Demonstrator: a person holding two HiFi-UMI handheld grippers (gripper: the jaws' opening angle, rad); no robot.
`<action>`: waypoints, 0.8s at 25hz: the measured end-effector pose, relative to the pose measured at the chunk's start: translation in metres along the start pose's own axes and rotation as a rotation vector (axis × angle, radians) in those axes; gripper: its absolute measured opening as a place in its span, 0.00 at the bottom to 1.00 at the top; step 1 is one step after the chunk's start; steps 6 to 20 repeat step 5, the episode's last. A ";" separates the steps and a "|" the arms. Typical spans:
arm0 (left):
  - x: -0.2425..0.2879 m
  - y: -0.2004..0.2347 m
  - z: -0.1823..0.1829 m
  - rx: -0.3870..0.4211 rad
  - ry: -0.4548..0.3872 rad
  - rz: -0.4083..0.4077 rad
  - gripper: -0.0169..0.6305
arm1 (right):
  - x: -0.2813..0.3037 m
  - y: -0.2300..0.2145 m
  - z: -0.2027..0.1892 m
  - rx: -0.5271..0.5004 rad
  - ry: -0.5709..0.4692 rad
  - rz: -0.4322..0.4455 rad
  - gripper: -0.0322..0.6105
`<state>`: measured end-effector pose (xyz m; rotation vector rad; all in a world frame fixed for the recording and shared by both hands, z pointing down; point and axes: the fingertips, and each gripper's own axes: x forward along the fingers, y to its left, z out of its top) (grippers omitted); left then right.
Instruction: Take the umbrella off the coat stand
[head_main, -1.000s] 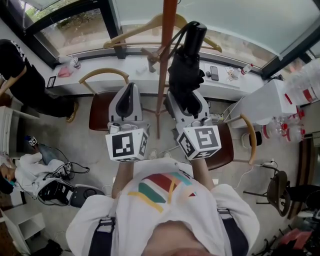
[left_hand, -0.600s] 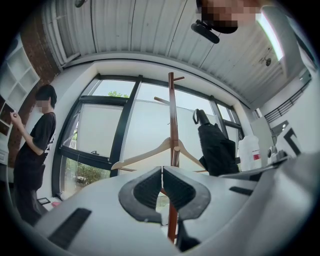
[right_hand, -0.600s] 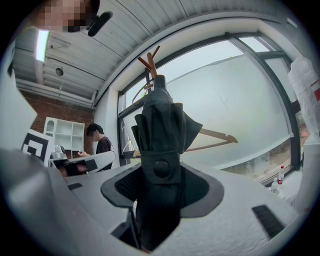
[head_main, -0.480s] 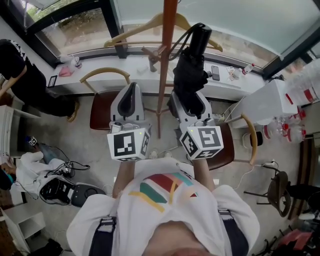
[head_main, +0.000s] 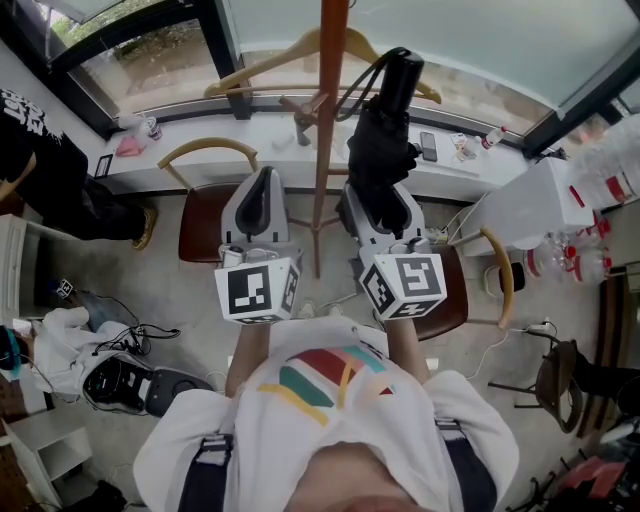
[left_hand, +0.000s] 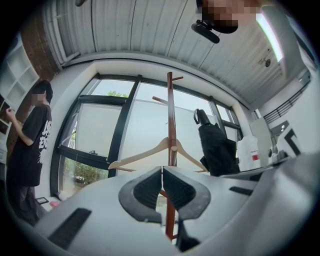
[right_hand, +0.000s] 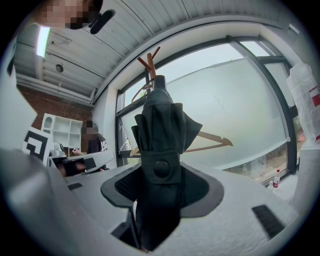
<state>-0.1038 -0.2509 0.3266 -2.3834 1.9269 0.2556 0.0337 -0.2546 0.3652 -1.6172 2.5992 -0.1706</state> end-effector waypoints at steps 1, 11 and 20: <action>0.000 0.000 0.000 0.000 0.000 0.001 0.04 | 0.000 0.000 0.000 0.000 0.000 -0.001 0.37; 0.001 0.001 -0.003 0.002 -0.007 -0.002 0.04 | 0.001 -0.001 0.000 0.001 -0.001 0.002 0.37; 0.001 0.001 -0.003 0.002 -0.007 -0.002 0.04 | 0.001 -0.001 0.000 0.001 -0.001 0.002 0.37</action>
